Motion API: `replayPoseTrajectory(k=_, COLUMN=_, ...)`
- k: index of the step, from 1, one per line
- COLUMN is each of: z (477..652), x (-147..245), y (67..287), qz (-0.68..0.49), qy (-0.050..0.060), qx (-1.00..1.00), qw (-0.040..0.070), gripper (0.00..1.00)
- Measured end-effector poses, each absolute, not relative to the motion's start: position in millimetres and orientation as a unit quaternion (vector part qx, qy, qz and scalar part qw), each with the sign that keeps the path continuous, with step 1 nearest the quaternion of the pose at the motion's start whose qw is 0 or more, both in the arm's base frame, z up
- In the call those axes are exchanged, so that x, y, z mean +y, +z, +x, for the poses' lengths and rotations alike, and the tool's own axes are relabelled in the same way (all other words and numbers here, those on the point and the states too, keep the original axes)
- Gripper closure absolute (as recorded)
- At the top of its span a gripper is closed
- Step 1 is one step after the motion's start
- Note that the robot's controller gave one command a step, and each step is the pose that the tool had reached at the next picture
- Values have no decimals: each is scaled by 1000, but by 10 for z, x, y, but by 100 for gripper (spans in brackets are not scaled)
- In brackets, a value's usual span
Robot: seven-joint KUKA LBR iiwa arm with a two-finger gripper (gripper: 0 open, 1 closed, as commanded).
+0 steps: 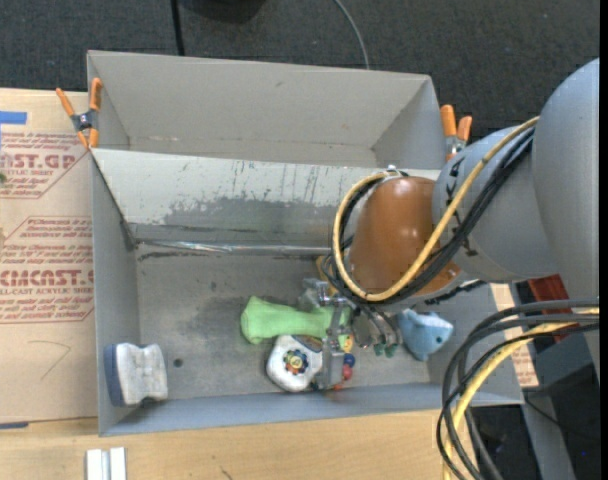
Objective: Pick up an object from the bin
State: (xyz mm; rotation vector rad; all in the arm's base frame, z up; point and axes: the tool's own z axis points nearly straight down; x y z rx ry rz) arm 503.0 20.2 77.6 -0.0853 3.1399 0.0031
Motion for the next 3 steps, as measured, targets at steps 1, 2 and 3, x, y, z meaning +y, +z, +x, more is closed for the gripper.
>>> replayPoseTrajectory(k=1, z=5026, x=74, y=709, qz=-6, qy=1, qx=1000, qw=1, gripper=0)
replayPoseTrajectory(k=2, z=4878, x=-21, y=718, qz=-29, qy=1, qx=1000, qw=9, gripper=0)
replayPoseTrajectory(k=3, z=5085, x=78, y=762, qz=-4, qy=2, qx=1000, qw=9, gripper=100)
